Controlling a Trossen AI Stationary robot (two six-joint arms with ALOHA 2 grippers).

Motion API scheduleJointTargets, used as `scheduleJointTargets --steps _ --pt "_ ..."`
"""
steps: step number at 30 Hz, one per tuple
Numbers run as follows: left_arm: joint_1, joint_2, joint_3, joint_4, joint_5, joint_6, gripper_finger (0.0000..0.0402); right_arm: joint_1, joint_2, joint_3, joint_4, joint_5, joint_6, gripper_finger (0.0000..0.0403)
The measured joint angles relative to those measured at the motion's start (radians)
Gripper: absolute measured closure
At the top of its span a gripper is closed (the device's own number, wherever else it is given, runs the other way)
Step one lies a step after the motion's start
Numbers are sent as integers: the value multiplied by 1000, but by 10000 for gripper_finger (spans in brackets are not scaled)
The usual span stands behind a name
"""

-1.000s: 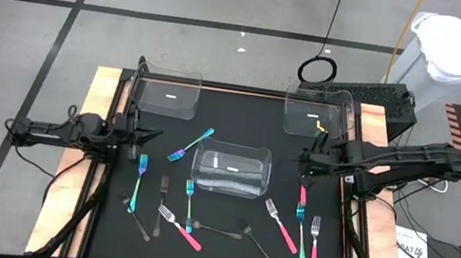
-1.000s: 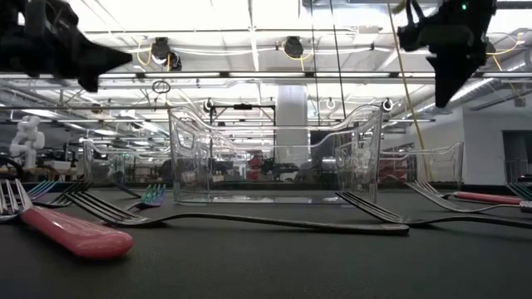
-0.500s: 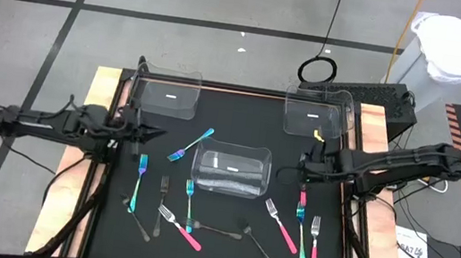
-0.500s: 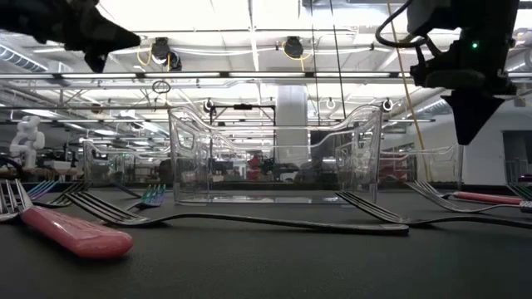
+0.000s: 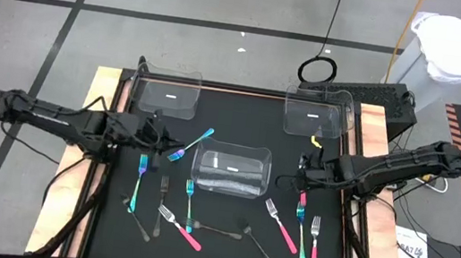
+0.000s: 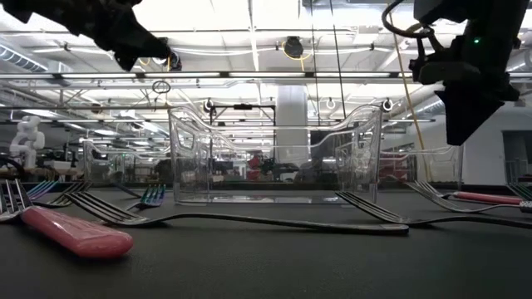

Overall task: Sort silverware by color (type)
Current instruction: Put the pink fork into the left transparent bin

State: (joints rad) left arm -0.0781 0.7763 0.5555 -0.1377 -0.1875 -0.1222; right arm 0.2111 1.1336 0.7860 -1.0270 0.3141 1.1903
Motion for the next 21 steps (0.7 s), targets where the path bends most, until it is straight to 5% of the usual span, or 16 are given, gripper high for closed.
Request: scheduleJointTargets --steps 16,21 --pt "-49 88 37 64 0 33 401 82 159 0 16 0 112 337" --pt "-49 88 37 62 0 31 401 82 240 0 29 1 120 306"
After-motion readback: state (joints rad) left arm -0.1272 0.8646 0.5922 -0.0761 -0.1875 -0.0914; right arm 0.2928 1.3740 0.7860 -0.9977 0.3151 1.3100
